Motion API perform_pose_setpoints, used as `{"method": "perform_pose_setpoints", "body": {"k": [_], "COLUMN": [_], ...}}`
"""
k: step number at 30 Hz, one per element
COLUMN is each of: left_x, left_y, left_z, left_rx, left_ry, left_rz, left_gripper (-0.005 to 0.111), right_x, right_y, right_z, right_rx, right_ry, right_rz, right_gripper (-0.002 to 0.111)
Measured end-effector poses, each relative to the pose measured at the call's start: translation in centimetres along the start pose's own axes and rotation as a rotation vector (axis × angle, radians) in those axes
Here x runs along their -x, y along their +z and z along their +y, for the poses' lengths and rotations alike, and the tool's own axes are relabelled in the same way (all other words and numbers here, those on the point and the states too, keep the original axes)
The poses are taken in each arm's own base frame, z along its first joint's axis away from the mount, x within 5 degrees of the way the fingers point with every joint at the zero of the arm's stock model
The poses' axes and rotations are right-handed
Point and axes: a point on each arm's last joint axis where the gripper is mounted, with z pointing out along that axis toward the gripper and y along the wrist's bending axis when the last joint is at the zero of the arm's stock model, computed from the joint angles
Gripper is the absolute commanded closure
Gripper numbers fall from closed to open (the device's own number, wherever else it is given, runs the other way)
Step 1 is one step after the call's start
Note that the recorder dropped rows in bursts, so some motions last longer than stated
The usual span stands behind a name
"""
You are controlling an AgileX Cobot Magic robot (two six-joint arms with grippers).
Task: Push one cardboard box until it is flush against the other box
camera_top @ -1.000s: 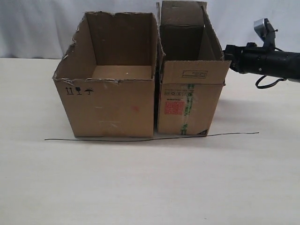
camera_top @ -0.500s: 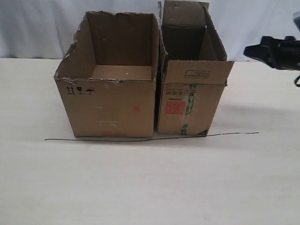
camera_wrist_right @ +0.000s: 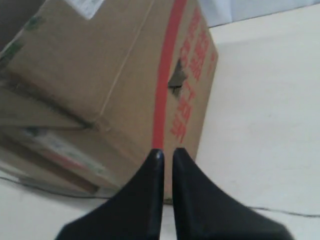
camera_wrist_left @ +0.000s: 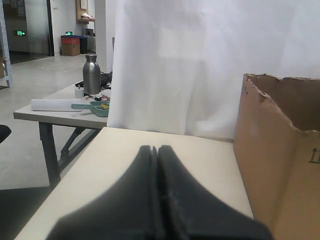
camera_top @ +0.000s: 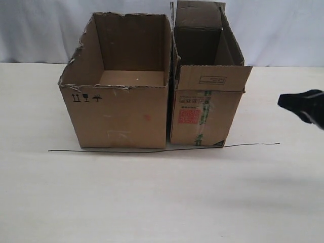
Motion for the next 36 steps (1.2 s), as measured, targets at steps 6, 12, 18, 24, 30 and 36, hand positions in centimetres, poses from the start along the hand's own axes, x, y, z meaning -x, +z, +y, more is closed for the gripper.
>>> {"method": "perform_pose_setpoints", "body": {"k": [6, 12, 18, 24, 30, 36], "left_x": [0.0, 0.0, 0.0, 0.0, 0.0, 0.0], "left_y": [0.0, 0.0, 0.0, 0.0, 0.0, 0.0], "left_z": [0.0, 0.0, 0.0, 0.0, 0.0, 0.0], "left_rx": [0.0, 0.0, 0.0, 0.0, 0.0, 0.0], "left_ry": [0.0, 0.0, 0.0, 0.0, 0.0, 0.0], "left_rz": [0.0, 0.0, 0.0, 0.0, 0.0, 0.0], "left_gripper": [0.107, 0.107, 0.107, 0.107, 0.107, 0.107], "right_x": [-3.3, -5.8, -5.6, -6.7, -9.1, -9.6], "right_y": [-2.3, -4.0, -7.7, -10.7, -11.4, -11.8], "right_z": [4.0, 7.2, 9.1, 10.1, 10.0, 10.1], "right_rx": [0.056, 0.119, 0.008, 0.008, 0.031, 0.041], "right_ry": [-0.038, -0.09, -0.164, -0.21, -0.204, -0.214], "right_rz": [0.015, 0.02, -0.155, -0.323, -0.358, -0.384], "right_gripper": [0.103, 0.103, 0.103, 0.103, 0.103, 0.103]}}
